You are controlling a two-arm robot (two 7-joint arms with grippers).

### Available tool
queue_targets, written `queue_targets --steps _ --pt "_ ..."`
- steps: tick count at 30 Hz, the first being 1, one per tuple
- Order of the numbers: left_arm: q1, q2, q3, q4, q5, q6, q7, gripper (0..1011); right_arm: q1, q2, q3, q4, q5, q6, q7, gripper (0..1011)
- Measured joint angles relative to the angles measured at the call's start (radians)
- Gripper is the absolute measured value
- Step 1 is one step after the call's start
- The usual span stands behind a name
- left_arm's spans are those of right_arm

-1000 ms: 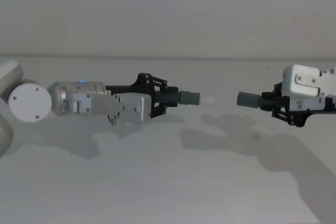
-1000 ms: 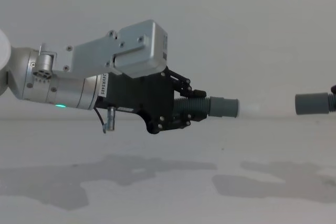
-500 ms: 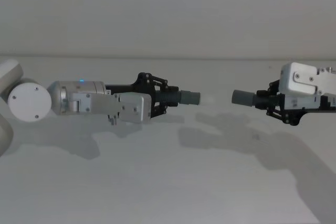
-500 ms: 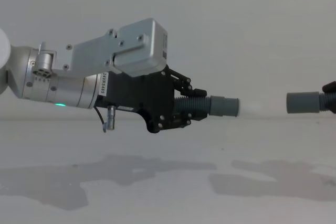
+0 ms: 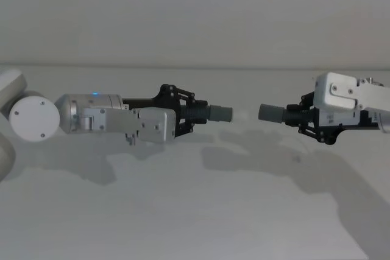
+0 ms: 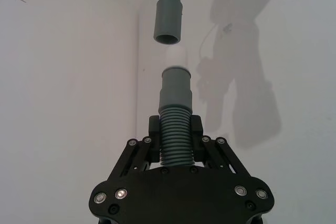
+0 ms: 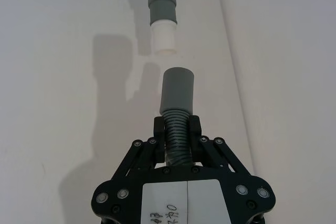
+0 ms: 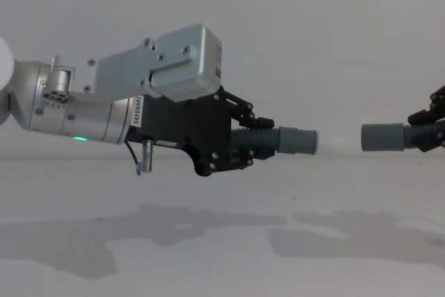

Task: Use both hands to pick up one end of the pipe from the table, align the ends, and insert them.

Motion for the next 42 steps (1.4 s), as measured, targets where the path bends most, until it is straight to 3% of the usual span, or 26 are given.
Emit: queue_targets --steps 17,42 --pt "0.0 0.0 0.0 0.0 0.0 0.0 0.0 323 0.004 -0.028 0.0 0.008 -0.009 -0.01 0.022 256" --pt "0.0 0.0 0.0 0.0 0.0 0.0 0.0 323 -0.011 -0.035 0.011 -0.018 -0.015 -0.015 0.041 256"
